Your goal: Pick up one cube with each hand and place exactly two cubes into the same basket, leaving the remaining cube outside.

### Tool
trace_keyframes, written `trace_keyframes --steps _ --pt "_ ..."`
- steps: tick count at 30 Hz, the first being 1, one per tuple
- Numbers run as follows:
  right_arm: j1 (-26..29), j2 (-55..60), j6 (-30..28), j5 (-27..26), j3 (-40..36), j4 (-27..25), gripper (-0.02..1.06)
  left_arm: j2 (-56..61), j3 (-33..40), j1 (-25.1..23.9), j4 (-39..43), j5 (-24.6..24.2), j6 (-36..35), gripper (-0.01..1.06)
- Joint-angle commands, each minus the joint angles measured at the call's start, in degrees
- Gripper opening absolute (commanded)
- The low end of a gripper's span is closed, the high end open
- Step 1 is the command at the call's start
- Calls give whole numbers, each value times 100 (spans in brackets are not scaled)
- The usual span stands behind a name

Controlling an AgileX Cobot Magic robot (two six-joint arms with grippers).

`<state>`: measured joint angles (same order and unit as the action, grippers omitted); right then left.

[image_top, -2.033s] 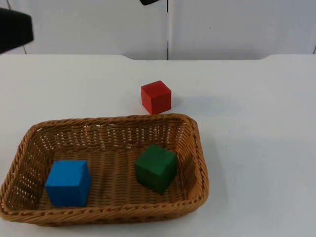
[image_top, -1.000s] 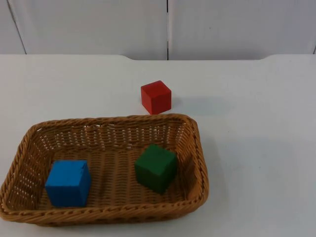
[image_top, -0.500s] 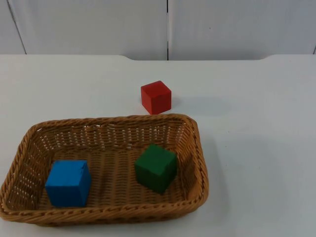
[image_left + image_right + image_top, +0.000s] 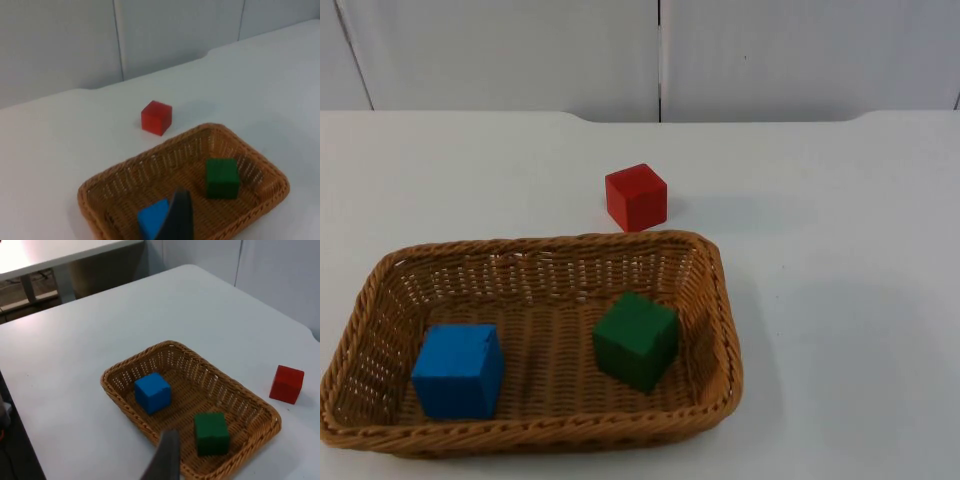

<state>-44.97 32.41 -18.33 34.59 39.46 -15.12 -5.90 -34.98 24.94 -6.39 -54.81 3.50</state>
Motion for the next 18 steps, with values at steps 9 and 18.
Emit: trace_keyframes --steps 9,18 --pt "-27 -1074 730 438 -301 500 75 590 44 30 746 -676 -554 73" --pt "-27 -1850 1535 1214 -301 1254 75 590 301 30 841 -781 -554 73"
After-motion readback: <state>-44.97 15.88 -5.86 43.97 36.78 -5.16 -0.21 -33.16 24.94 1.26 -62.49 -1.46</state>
